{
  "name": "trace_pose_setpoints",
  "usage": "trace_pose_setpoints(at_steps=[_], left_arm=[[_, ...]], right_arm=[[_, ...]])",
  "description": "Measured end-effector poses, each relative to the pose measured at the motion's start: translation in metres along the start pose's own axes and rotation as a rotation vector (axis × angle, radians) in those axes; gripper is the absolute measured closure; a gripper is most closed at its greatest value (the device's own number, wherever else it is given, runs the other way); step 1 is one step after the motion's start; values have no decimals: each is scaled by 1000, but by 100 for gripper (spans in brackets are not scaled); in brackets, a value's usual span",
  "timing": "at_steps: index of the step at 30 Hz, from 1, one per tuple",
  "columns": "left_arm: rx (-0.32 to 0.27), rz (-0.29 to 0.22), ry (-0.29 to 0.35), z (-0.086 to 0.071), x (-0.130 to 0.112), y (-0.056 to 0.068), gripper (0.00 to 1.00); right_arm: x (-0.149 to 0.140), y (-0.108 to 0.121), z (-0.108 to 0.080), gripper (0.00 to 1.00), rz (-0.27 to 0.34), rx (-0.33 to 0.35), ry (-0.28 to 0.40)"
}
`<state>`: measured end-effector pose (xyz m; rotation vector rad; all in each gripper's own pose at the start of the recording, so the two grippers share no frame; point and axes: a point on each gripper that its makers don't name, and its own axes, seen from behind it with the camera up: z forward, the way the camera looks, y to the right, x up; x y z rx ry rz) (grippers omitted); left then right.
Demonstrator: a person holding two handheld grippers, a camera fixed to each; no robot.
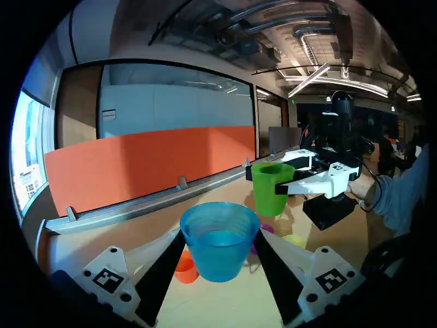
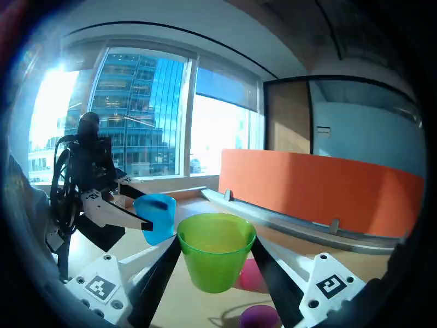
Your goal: Pour water
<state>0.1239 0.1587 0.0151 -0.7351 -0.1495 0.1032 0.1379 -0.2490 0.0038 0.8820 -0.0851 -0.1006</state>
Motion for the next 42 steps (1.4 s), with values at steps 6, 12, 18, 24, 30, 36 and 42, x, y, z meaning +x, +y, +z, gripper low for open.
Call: trace_pose_setpoints(at_steps=[6, 12, 18, 24, 30, 36, 42], left_arm=[[-2, -9, 27, -3, 13, 0, 14], [-2, 11, 40, -6, 21, 1, 14], [20, 76, 67, -9, 37, -1, 15], [51, 120, 92, -14, 54, -7, 14], [82, 172, 116, -18, 70, -13, 14], [105, 225, 139, -21, 87, -16, 14], [122, 313, 155, -20, 105, -14, 14]], right_arm=[[9, -1, -1, 8, -5, -10, 27], [13, -5, -2, 8, -5, -8, 32], [18, -8, -5, 8, -8, -4, 41], [21, -13, -7, 9, -13, 8, 47], [19, -22, -7, 9, -27, 25, 44], [15, -29, -6, 9, -39, 44, 37], [14, -41, -3, 9, -51, 75, 34]])
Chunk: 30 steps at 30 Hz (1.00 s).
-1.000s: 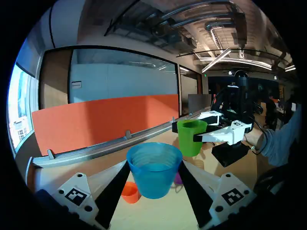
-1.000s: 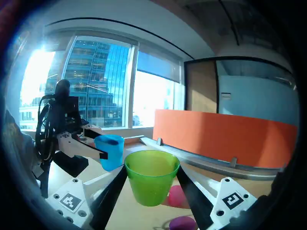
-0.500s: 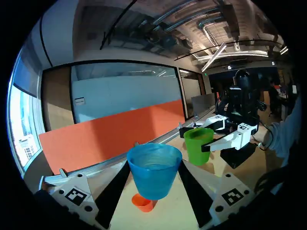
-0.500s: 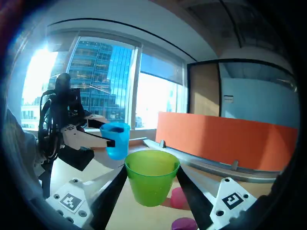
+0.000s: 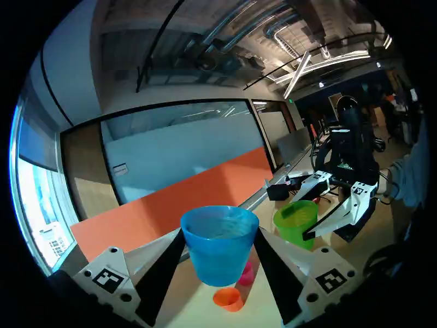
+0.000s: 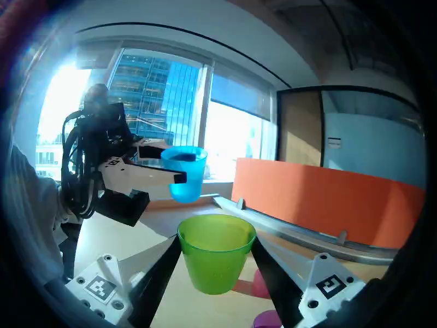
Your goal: Pour water
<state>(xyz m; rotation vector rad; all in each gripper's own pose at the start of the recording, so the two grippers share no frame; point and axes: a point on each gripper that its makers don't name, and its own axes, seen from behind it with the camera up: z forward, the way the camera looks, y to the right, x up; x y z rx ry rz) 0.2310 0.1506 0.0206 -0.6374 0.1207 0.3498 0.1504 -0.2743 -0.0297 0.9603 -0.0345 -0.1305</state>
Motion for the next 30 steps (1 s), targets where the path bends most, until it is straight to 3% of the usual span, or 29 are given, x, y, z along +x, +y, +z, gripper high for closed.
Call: trace_pose_setpoints(at_steps=[13, 30], left_arm=[[23, 234, 16, 7, 26, -4, 14], [36, 478, 39, 16, 53, 2, 14]], right_arm=[[-10, -22, 12, 9, -6, 58, -13], [-19, -37, 25, 9, -4, 105, -26]])
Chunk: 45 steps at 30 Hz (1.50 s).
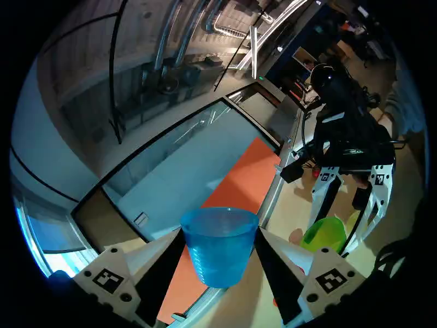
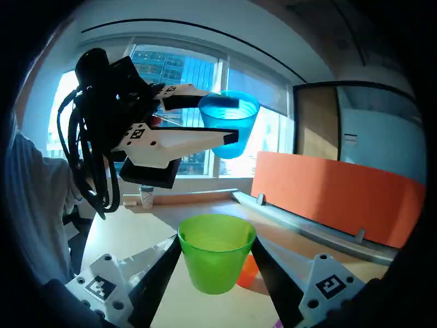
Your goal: Pour water
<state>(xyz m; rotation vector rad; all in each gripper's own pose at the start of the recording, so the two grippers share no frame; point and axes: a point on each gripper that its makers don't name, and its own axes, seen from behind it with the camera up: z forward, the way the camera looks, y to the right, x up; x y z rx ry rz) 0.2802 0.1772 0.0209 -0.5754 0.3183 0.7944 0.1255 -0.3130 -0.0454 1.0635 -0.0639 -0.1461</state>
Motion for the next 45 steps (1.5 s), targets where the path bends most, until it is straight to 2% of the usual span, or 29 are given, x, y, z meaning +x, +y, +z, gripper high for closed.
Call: trace_pose_setpoints(at_steps=[7, 18, 45], left_arm=[[6, 97, 16, 4, 5, -1, 14], [21, 213, 28, 10, 12, -3, 14], [64, 373, 35, 11, 28, -13, 14]], right_arm=[[-1, 1, 2, 9, 3, 4, 0], [2, 4, 4, 9, 4, 2, 1], [10, 10, -4, 10, -2, -14, 25]])
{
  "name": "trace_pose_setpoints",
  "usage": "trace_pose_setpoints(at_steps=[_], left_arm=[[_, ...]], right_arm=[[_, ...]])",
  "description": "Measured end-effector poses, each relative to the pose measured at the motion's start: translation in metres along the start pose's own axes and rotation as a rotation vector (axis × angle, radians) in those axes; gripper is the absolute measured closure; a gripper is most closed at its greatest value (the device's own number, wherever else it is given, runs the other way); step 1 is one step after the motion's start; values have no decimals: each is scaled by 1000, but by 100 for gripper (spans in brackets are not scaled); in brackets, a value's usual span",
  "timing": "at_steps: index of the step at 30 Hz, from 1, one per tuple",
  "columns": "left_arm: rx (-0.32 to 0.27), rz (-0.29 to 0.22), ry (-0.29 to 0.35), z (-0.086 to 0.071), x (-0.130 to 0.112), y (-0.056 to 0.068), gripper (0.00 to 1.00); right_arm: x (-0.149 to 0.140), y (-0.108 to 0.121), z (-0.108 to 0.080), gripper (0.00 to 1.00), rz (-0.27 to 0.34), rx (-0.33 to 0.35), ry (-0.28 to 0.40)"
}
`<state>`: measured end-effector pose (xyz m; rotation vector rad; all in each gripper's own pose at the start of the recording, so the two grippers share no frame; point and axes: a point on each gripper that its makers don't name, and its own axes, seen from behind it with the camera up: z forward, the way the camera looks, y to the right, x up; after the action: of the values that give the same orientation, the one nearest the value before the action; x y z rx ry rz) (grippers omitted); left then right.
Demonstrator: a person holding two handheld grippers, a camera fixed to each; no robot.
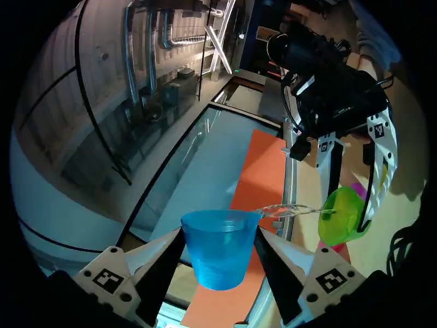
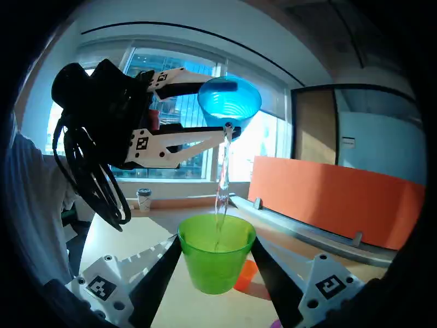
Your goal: Pour water
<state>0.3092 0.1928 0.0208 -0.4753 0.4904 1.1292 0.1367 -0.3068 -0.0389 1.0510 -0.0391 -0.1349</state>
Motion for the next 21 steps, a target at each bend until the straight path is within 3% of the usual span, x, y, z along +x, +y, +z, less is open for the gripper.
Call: trace_pose_setpoints(at_steps=[21], left_arm=[[11, 150, 16, 5, 17, -13, 14]], right_arm=[[4, 3, -6, 10, 1, -14, 19]])
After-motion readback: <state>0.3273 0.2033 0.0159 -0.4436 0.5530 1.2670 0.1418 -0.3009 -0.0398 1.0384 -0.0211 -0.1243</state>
